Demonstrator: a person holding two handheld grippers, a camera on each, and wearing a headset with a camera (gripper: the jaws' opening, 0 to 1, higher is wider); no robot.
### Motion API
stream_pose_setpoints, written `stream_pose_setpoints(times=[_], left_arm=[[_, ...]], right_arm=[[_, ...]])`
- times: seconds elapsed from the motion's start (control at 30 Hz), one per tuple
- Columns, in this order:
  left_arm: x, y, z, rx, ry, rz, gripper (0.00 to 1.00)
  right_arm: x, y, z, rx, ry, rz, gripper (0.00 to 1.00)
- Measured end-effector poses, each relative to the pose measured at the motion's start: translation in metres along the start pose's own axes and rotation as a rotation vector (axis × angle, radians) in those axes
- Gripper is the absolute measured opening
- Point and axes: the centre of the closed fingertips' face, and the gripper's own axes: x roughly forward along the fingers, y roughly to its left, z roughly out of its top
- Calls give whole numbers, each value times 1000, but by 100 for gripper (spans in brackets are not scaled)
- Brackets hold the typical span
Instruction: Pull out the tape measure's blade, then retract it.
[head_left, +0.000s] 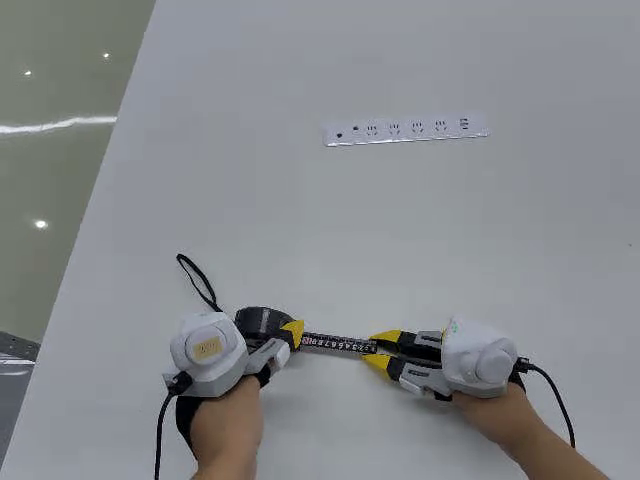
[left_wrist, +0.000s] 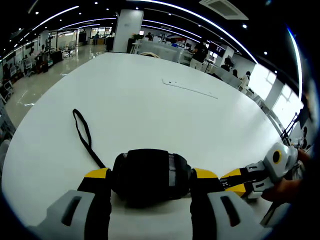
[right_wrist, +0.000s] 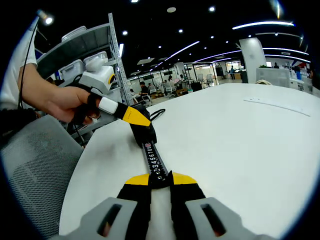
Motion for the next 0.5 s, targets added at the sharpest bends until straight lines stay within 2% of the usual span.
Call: stream_pose_setpoints(times=[0.5], left_arm=[[1, 1, 1, -3, 0, 3, 61]], right_arm=[[17, 4, 6, -9, 5, 20, 13]])
